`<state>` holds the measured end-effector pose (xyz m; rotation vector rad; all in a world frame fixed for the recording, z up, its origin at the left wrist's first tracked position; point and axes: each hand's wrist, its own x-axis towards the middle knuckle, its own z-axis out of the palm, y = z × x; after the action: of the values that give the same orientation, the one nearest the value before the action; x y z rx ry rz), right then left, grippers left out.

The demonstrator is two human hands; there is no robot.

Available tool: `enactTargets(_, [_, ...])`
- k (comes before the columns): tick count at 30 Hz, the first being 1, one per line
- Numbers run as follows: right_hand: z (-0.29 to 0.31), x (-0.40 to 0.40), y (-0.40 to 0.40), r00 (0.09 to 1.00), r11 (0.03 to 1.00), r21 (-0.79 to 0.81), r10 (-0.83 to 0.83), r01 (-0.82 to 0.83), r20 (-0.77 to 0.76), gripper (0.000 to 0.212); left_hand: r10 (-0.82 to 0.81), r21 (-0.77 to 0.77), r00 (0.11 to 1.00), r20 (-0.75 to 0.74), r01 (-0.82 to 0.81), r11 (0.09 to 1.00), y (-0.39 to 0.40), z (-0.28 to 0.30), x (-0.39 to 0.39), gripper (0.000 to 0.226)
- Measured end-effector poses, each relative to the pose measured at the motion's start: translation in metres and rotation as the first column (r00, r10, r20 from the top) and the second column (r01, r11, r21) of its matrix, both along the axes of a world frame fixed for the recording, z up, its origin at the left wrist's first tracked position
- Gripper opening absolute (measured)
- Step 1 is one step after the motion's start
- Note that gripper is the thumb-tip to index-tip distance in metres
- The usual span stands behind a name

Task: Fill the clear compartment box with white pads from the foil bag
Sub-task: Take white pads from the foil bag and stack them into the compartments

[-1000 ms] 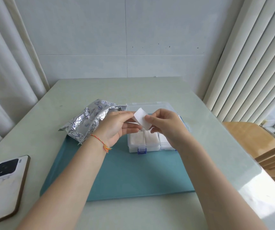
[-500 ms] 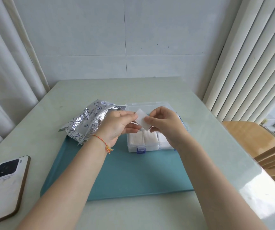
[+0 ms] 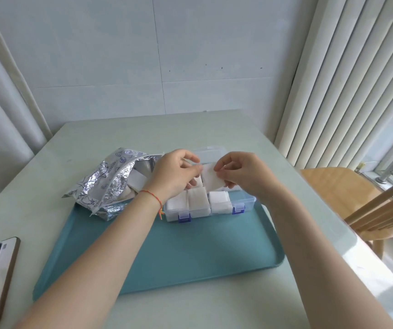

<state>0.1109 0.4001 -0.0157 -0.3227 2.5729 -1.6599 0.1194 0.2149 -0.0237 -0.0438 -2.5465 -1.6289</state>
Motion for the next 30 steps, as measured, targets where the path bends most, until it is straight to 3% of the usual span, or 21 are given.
enactTargets(4, [-0.004, -0.004, 0.009, 0.989, 0.995, -0.082, -0.050, 0.061, 0.137, 0.011, -0.001, -0.390, 0.999, -0.046, -0.017, 0.921, -0.007, -0.010, -0.001, 0.013])
enactTargets(8, [-0.015, -0.001, -0.012, 0.980, 1.000, 0.018, -0.017, 0.013, 0.198, 0.010, 0.008, -0.551, 1.000, 0.008, -0.002, 0.834, -0.018, -0.009, 0.004, 0.011])
enactTargets(13, [-0.020, 0.002, -0.024, 0.988, 0.979, 0.206, -0.033, 0.002, 0.151, 0.005, -0.075, -0.614, 0.995, 0.066, 0.100, 0.783, -0.026, -0.008, 0.014, 0.013])
enactTargets(18, [-0.022, 0.004, -0.032, 0.996, 0.934, 0.353, 0.015, -0.044, 0.084, 0.008, -0.100, -0.631, 0.994, 0.032, 0.098, 0.770, -0.025, -0.009, 0.017, 0.010])
enactTargets(23, [-0.023, 0.004, -0.032, 0.997, 0.899, 0.431, 0.068, -0.074, 0.029, 0.011, -0.118, -0.628, 0.993, -0.004, 0.090, 0.773, -0.024, -0.012, 0.018, 0.011])
enactTargets(30, [-0.024, 0.002, -0.035, 0.993, 0.847, 0.523, 0.117, -0.094, -0.011, 0.005, -0.158, -0.692, 0.981, 0.108, 0.188, 0.697, -0.021, -0.007, 0.018, 0.028])
